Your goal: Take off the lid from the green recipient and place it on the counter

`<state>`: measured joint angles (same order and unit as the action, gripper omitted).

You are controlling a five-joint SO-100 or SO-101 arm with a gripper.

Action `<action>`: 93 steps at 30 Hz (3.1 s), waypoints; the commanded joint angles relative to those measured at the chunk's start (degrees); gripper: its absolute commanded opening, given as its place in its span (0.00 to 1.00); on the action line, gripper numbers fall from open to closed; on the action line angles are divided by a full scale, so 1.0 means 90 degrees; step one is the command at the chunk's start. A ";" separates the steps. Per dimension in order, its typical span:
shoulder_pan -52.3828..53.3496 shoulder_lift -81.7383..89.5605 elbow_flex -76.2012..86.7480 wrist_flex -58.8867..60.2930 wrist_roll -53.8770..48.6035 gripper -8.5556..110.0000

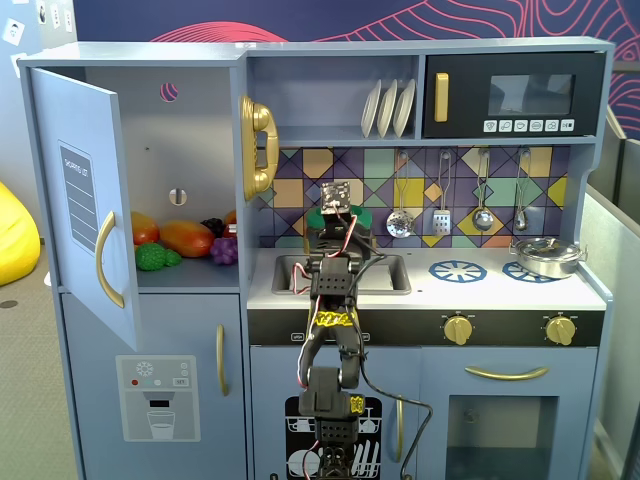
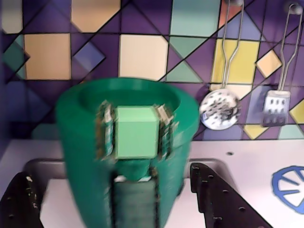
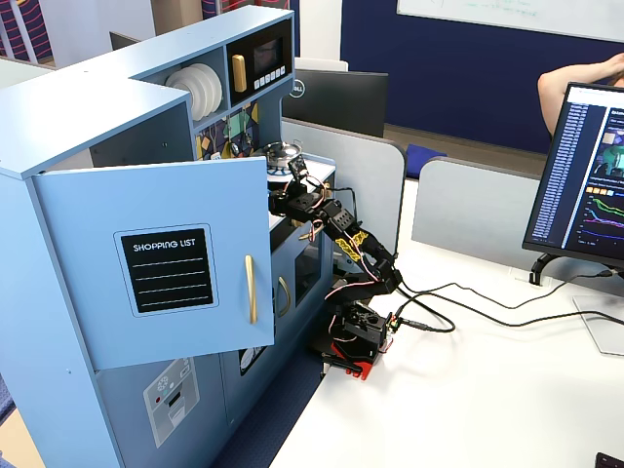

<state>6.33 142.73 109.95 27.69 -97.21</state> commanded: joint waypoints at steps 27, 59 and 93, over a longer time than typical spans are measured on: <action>-0.0254 -0.2178 -0.2051 -0.0527 -0.0322 0.29; 0.2754 -0.1982 -0.1855 -0.1670 0.0010 0.07; 0.2852 -0.2725 0.0576 -0.3828 0.0195 0.27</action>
<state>33.31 116.28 120.67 -5.71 -96.42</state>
